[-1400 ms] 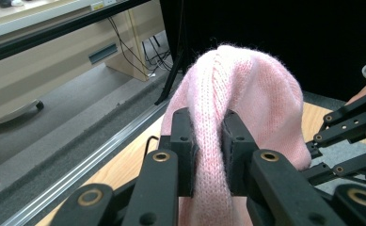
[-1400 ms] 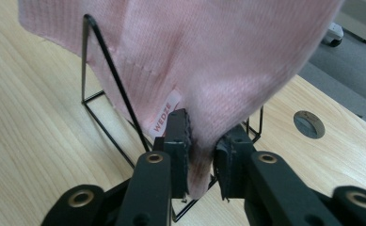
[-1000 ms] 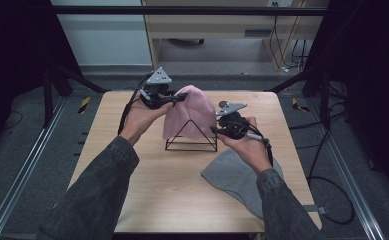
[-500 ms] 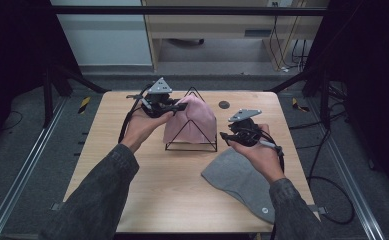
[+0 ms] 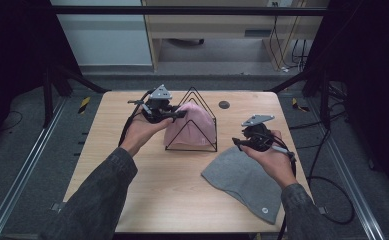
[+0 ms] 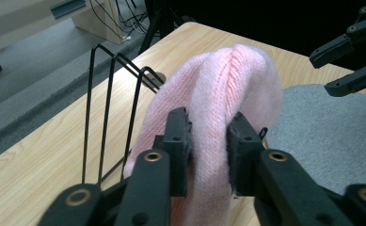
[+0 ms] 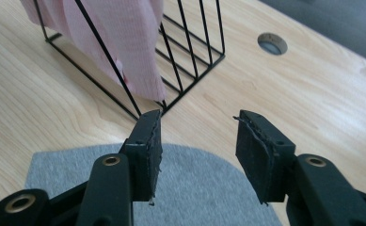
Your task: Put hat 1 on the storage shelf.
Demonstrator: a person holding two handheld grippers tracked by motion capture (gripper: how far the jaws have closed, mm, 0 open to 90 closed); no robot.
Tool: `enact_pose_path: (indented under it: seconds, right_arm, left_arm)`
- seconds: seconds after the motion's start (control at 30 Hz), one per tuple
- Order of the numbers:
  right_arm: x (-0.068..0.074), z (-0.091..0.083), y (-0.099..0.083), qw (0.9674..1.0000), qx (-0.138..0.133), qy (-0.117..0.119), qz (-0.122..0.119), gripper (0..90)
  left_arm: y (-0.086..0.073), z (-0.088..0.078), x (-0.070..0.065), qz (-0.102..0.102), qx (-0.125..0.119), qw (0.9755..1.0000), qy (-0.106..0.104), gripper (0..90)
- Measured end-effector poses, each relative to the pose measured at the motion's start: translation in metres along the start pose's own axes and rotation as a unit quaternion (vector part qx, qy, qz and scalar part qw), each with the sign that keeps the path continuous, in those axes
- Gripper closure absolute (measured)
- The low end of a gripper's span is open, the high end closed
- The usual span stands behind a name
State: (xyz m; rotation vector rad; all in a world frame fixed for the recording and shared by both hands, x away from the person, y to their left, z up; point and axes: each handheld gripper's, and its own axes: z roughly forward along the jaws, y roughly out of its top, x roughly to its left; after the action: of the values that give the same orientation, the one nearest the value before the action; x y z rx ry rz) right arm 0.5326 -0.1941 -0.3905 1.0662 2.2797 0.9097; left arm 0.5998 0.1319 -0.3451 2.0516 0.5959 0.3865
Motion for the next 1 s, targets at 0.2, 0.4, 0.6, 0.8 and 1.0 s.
enact_pose_path:
  seconds: [0.2,0.4,0.6,0.8,1.0]
  right_arm:
    - [-0.003,0.001,-0.011,0.9999,0.006,-0.003,0.01,49.9]
    - [-0.009,-0.002,-0.017,0.9996,0.016,-0.013,0.022,48.7]
    - [-0.018,-0.002,-0.026,0.9985,0.03,-0.023,0.039,45.4]
    - [-0.032,0.002,-0.034,0.996,0.053,-0.033,0.063,39.0]
    - [-0.045,0.003,-0.04,0.9941,0.068,-0.033,0.078,35.6]
  left_arm:
    - [-0.005,-0.01,0.0,-0.011,-0.015,0.9998,0.004,60.2]
    - [-0.003,-0.022,-0.002,-0.016,-0.037,0.9991,0.009,52.7]
    - [-0.008,-0.037,-0.011,0.0,-0.037,0.999,0.026,45.6]
    - [-0.037,-0.055,-0.016,0.006,-0.007,0.9985,0.054,34.0]
    - [-0.075,-0.074,-0.025,0.006,0.021,0.9977,0.063,22.7]
